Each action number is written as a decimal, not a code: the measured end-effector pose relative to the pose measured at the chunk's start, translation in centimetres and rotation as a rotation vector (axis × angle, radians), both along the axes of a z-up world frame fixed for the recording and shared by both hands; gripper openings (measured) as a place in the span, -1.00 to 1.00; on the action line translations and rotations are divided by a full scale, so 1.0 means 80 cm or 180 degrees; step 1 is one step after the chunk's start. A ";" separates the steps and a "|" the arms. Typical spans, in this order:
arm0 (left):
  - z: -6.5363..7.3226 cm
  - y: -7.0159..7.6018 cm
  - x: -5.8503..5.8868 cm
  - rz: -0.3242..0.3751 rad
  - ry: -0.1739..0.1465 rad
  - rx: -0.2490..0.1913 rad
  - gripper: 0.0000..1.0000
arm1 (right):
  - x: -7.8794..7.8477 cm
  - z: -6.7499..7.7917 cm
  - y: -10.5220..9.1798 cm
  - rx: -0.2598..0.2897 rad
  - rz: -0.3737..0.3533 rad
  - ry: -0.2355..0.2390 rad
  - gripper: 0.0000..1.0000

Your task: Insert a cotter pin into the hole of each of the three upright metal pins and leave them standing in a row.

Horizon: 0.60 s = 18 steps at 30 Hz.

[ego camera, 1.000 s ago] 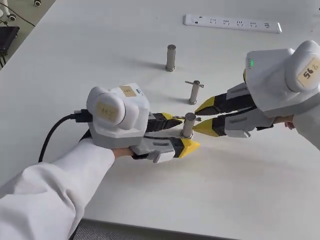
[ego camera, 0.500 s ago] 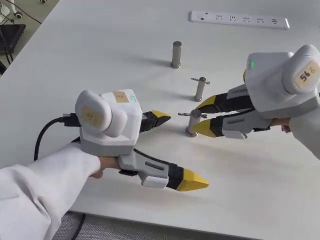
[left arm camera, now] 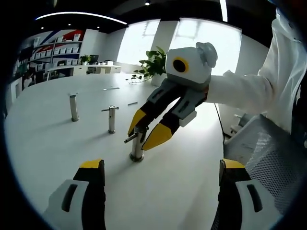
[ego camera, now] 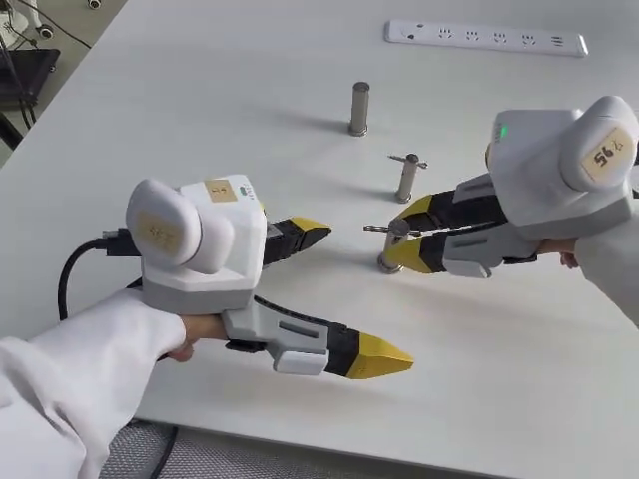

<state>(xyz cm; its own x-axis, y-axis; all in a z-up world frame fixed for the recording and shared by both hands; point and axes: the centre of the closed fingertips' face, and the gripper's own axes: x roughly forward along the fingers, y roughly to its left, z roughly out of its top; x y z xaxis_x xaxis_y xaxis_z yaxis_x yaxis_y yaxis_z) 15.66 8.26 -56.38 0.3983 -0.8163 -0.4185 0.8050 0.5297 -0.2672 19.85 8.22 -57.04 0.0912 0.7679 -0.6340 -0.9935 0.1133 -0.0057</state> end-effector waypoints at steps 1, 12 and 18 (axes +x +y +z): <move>0.000 0.000 0.000 0.0004 -0.0001 0.0001 0.99 | 0.001 -0.001 0.000 -0.0011 -0.0015 -0.0001 -0.74; 0.000 0.001 0.003 0.0028 0.0019 0.0009 0.99 | 0.000 -0.002 0.002 0.0008 -0.0009 0.0036 -0.83; 0.003 0.001 0.004 0.0025 -0.0005 0.0040 0.99 | 0.000 -0.002 0.002 -0.0014 0.0002 0.0031 -0.84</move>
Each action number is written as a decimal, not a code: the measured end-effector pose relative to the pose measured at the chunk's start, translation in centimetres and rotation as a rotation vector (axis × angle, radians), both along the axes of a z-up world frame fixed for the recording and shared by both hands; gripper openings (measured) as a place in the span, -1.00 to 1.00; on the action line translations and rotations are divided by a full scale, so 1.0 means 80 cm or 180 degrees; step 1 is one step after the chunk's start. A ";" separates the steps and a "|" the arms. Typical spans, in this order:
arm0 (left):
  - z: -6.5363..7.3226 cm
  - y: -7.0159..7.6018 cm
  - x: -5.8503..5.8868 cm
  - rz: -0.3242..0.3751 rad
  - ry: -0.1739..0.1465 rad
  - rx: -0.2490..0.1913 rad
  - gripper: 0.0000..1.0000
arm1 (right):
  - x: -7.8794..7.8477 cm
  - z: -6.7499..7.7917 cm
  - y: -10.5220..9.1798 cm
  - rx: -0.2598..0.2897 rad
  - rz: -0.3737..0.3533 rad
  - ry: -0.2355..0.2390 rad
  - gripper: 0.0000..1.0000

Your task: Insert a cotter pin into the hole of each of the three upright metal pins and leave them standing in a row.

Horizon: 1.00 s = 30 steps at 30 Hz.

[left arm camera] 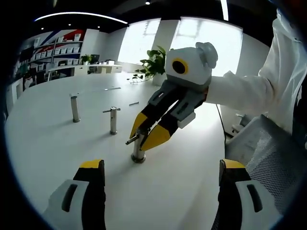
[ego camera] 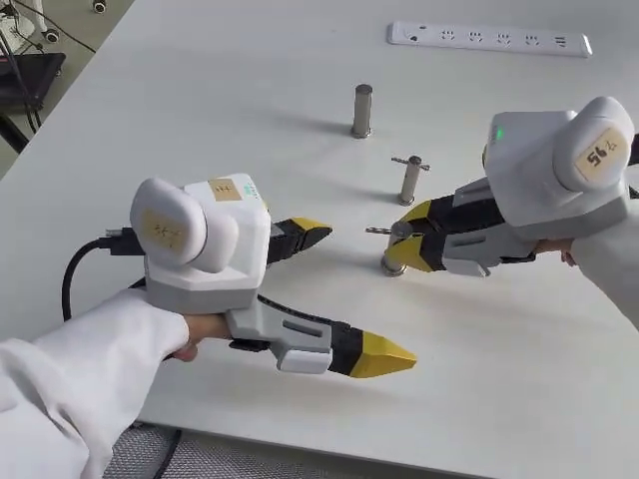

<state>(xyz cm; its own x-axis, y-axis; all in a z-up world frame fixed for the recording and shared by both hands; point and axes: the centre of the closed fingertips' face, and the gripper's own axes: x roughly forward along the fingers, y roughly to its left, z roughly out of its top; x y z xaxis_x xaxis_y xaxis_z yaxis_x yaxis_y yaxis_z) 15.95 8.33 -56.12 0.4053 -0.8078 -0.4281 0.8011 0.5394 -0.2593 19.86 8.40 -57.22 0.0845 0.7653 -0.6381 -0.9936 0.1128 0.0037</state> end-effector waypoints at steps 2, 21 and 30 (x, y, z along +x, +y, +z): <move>0.001 0.001 0.002 0.0026 -0.0014 -0.0004 0.99 | 0.002 0.001 -0.002 0.0016 0.0001 0.0033 -0.84; -0.007 0.036 0.012 0.0227 0.0054 0.0157 0.99 | 0.087 0.021 -0.095 -0.0170 -0.0148 -0.0282 -0.84; -0.012 0.041 0.012 0.0265 0.0105 0.0190 0.99 | 0.095 0.018 -0.099 -0.0070 -0.0176 -0.0181 -0.84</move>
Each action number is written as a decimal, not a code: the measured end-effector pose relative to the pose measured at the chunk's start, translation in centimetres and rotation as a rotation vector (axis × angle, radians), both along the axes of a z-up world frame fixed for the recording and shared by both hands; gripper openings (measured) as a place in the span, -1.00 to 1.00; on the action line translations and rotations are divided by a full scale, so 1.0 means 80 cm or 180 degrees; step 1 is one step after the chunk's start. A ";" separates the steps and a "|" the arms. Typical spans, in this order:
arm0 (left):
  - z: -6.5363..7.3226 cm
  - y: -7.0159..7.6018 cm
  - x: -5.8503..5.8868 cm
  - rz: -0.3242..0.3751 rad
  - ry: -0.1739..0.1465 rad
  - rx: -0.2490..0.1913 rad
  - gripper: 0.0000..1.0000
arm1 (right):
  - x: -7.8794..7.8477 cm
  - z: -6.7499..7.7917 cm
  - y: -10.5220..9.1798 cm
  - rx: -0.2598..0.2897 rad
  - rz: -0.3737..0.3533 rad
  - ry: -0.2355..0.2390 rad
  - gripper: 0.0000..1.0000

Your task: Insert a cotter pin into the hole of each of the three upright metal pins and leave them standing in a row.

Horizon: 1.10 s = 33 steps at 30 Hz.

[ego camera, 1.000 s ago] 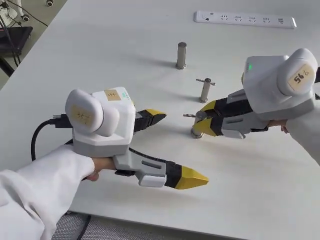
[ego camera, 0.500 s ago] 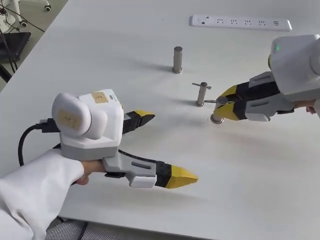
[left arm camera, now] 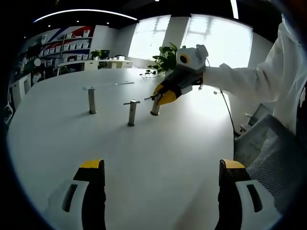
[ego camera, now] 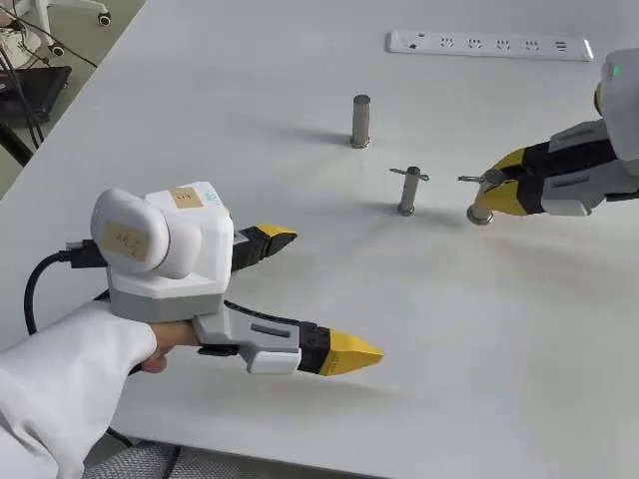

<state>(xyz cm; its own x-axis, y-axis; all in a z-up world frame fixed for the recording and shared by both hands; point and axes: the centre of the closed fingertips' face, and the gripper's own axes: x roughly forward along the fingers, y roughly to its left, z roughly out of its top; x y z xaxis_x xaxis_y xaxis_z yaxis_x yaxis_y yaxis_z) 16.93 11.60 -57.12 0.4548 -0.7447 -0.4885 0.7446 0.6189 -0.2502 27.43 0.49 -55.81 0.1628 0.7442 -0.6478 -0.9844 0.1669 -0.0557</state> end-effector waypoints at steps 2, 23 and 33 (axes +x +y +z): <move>0.000 0.000 -0.001 0.0003 0.0008 0.0001 0.99 | 0.001 0.000 0.001 0.0044 -0.0025 0.0023 -0.84; -0.009 -0.005 -0.015 -0.0080 0.0132 0.0041 0.99 | 0.013 -0.014 -0.003 0.0244 -0.0072 0.0141 -0.84; -0.009 -0.015 -0.022 -0.0139 0.0151 0.0034 0.99 | 0.024 -0.018 -0.008 0.0305 -0.0118 0.0194 -0.82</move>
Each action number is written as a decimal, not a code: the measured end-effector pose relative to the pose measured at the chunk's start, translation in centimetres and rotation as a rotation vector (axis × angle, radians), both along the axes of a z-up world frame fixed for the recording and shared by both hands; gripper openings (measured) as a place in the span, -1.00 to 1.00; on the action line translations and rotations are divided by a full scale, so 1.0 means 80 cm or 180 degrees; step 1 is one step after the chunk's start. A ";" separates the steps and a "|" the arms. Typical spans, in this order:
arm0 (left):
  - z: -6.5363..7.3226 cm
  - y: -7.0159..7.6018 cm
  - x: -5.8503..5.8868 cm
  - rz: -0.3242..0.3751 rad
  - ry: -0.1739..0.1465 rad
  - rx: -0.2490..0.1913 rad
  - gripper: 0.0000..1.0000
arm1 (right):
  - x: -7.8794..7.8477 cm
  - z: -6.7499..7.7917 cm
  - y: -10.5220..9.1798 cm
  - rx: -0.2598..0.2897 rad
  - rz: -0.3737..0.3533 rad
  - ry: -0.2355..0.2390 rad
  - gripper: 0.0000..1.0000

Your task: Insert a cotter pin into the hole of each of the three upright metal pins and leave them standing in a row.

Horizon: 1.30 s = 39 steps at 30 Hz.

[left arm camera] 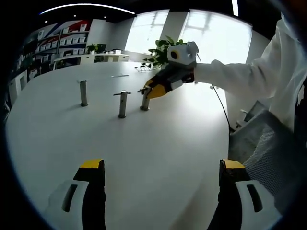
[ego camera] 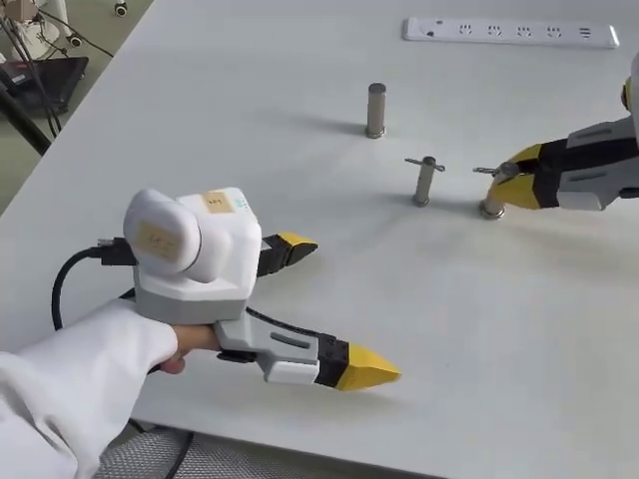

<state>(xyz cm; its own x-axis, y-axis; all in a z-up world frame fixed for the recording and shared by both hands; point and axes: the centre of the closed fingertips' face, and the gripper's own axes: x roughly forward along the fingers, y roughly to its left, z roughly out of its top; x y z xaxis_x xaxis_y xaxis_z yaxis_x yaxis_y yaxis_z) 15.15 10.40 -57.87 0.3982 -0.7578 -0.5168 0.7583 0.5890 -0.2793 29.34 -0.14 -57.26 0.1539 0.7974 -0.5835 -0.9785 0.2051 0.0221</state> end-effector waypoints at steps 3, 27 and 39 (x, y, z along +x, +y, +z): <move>0.001 -0.003 -0.002 -0.0022 -0.0006 -0.0009 0.99 | -0.002 0.002 0.001 0.0021 -0.0044 0.0009 -0.82; 0.045 0.006 0.017 0.0266 -0.0247 -0.0279 0.98 | -0.059 0.097 -0.025 0.0527 -0.0690 -0.0160 0.23; 0.056 0.019 0.013 0.0377 -0.0242 -0.0304 0.99 | -0.107 0.098 -0.052 0.0658 -0.1113 -0.0024 0.61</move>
<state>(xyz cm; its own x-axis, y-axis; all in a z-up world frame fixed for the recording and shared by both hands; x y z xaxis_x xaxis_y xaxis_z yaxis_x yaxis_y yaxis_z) 16.19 11.93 -53.36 0.5230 -0.7474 -0.4097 0.7062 0.6491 -0.2827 20.75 -4.28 -49.44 0.4403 0.7967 -0.4140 -0.8509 0.5175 0.0910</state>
